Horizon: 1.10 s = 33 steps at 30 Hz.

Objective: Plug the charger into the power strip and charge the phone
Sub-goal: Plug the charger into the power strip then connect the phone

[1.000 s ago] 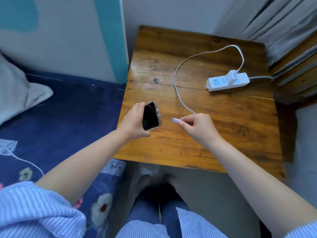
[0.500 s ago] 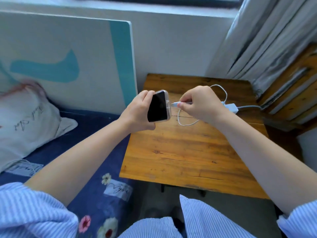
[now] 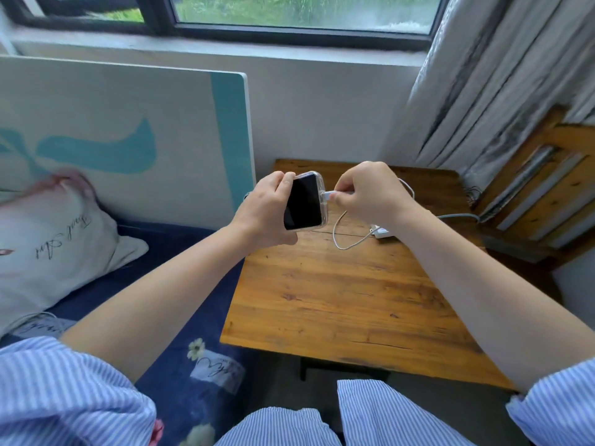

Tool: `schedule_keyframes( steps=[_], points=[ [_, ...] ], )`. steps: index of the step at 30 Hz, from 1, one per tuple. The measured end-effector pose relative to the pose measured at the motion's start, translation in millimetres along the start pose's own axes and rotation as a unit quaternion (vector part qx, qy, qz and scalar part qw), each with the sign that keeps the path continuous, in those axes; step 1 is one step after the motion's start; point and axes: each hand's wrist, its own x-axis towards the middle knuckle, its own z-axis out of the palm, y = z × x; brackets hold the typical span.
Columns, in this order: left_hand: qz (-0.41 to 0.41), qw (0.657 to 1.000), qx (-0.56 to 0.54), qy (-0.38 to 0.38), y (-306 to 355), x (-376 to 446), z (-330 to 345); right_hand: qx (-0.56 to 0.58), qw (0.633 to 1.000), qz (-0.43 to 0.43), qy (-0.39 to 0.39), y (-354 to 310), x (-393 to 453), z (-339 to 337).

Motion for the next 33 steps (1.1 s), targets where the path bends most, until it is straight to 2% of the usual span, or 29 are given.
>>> schedule_keyframes(
  steps=[11, 15, 20, 26, 29, 33],
  points=[
    [-0.008, 1.0, 0.024, 0.016, 4.6, -7.8, 1.6, -0.006, 1.0, -0.027, 0.0, 8.3, -8.5, 1.1],
    [0.008, 0.998, 0.065, -0.008, 3.8, -12.7, 4.3, -0.039, 0.997, -0.051, -0.049, 9.2, -12.2, 6.0],
    [0.014, 0.998, 0.061, -0.006, 5.3, -20.9, 4.9, 0.022, 0.999, -0.046, -0.018, 10.3, -16.7, 10.5],
    [0.049, 0.994, 0.094, -0.013, 3.3, -22.1, 5.2, 0.079, 0.996, -0.017, -0.026, 15.0, -25.4, 22.0],
    [0.058, 0.991, 0.111, -0.035, 4.1, -20.2, 15.5, 0.085, 0.995, 0.005, -0.059, 29.6, -28.9, 29.5],
    [0.043, 0.985, 0.129, -0.101, -4.6, -13.2, 47.8, 0.021, 0.985, 0.048, -0.166, 69.1, -37.5, 46.8]
  ],
)
